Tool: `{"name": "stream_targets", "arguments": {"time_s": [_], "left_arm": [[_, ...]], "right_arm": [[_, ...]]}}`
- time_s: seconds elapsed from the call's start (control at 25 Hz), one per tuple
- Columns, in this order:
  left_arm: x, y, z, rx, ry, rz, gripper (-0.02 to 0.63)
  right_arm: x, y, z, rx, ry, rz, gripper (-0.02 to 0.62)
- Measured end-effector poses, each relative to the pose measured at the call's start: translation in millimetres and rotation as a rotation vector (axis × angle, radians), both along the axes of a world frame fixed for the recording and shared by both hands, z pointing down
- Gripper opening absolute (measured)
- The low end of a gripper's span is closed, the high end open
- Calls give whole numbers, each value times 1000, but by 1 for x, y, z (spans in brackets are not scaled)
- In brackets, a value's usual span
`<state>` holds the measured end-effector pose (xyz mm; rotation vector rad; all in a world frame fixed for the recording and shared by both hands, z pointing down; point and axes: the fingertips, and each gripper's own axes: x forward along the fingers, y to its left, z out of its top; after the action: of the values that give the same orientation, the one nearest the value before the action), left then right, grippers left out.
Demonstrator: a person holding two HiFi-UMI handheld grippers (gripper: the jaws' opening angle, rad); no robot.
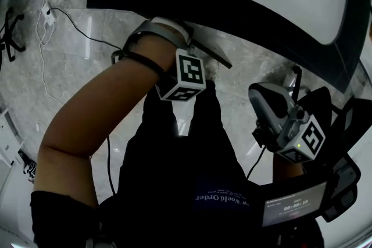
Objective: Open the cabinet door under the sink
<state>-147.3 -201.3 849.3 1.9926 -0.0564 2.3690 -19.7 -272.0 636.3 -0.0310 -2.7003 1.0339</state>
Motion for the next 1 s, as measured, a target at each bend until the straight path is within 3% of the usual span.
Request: {"name": "stream_targets", "arguments": {"time_s": [0.2, 0.28, 0.52, 0.64, 1.0], "left_arm": [[-13, -26, 19, 152, -92, -26, 209], [-15, -48, 6, 196, -91, -41, 92], [-10, -63, -5, 106, -104, 32, 72], [-9, -48, -11, 34, -77, 73, 67], [-2, -20, -5, -19, 106, 203, 67]], "right_arm": [[14, -25, -9, -5, -37, 32, 2], [15, -49, -27, -9, -39, 48, 2], [26, -91, -46, -9, -12, 43, 2], [23, -95, -47, 26, -16, 113, 2], [2, -55, -55, 59, 29, 405, 2]]}}
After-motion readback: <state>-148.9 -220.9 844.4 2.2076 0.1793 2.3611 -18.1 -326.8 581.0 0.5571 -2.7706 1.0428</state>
